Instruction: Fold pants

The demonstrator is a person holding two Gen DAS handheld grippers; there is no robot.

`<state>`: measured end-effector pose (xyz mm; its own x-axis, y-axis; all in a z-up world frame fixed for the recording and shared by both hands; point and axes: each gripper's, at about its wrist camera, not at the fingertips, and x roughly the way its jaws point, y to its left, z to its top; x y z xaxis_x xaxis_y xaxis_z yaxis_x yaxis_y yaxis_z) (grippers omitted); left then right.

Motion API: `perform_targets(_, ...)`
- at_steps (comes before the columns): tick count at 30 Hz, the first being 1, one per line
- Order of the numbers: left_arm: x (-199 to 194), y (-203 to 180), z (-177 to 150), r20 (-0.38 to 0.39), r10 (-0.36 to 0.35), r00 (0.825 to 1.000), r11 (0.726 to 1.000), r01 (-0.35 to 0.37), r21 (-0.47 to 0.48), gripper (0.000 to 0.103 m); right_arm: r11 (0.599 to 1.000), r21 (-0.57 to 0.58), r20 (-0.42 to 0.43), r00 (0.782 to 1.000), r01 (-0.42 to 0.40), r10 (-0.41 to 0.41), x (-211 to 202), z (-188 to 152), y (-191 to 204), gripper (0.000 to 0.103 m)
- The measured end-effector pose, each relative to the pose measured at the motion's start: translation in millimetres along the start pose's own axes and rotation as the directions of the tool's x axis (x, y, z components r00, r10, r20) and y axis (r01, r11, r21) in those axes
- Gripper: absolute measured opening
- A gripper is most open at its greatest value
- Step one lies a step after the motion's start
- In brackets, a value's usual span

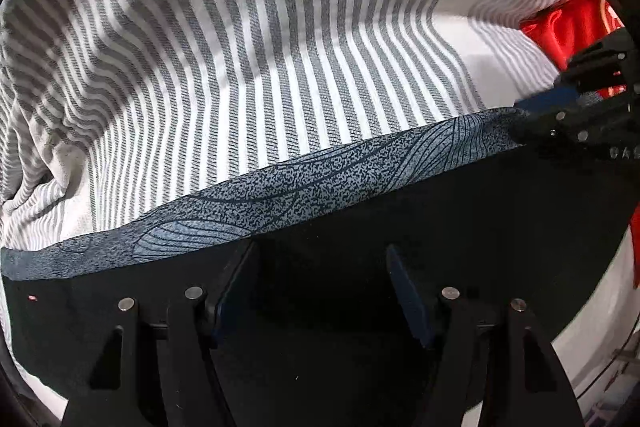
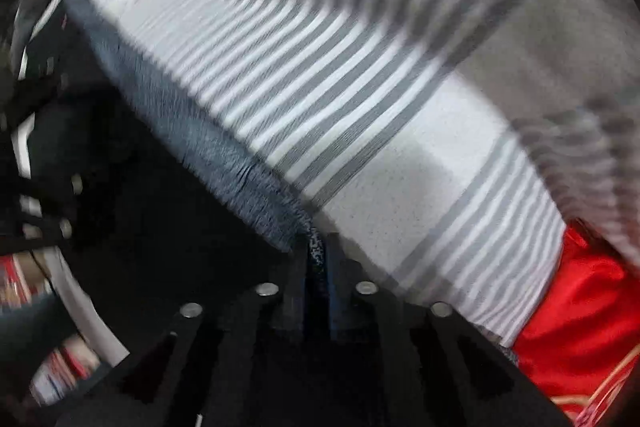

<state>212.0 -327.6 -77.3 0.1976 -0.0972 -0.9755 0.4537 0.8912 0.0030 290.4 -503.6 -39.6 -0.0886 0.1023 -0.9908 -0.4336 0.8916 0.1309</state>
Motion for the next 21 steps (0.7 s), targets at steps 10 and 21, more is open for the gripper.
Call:
perform_targets(10,-61.3,99.6,-55.0,-0.016,0.039,0.999,0.999,-0.038,0.027,0.068,0.891,0.285,0.273,0.921,-0.354,0.279,-81.3,-65.6,46.3,0.065)
perform_targets(21,-20.8,209.6,-111.4,-0.048,0.13,0.99,0.981,-0.121,0.154,0.068,0.645,0.364,0.383,0.739,-0.672,0.555,13.4,-82.6,256.5,0.065)
